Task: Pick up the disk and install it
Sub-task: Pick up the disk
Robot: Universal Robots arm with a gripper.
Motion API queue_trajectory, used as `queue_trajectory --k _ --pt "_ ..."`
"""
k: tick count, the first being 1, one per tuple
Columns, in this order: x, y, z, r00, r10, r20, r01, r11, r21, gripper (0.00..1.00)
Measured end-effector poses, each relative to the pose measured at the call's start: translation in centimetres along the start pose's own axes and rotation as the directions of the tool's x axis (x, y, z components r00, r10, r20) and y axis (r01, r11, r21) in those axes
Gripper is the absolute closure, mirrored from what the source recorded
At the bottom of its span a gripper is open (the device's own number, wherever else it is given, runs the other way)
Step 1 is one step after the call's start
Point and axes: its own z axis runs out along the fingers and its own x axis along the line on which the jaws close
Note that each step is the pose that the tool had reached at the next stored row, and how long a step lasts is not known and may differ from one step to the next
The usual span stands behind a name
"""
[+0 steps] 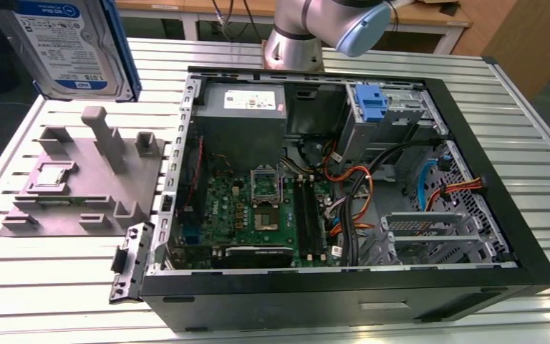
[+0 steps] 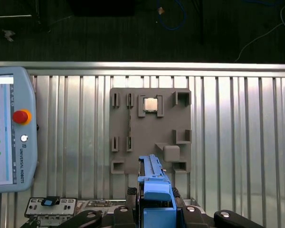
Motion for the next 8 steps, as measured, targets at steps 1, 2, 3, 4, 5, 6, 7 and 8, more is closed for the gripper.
queue_trajectory --k 1,2,3,4,5,6,7,8 --pt "0.0 -0.02 0.0 1.0 0.0 0.0 0.0 1.0 0.0 0.63" --pt "0.0 -0.04 0.0 1.0 0.0 0.0 0.0 1.0 0.0 0.63" --pt "0.0 -0.06 0.0 1.0 0.0 0.0 0.0 1.0 0.0 0.63" --pt "0.0 -0.09 0.0 1.0 0.0 0.0001 0.0 1.0 0.0 0.63" --pt "0.0 -0.11 -0.01 1.0 0.0 0.0 0.0 1.0 0.0 0.63" --pt "0.0 -0.13 -0.01 1.0 0.0 0.0 0.0 1.0 0.0 0.63" --pt "0.0 -0.15 -0.01 1.0 0.0 0.0 0.0 1.0 0.0 0.63" --pt "0.0 -0.17 -0.01 1.0 0.0 0.0 0.0 1.0 0.0 0.63"
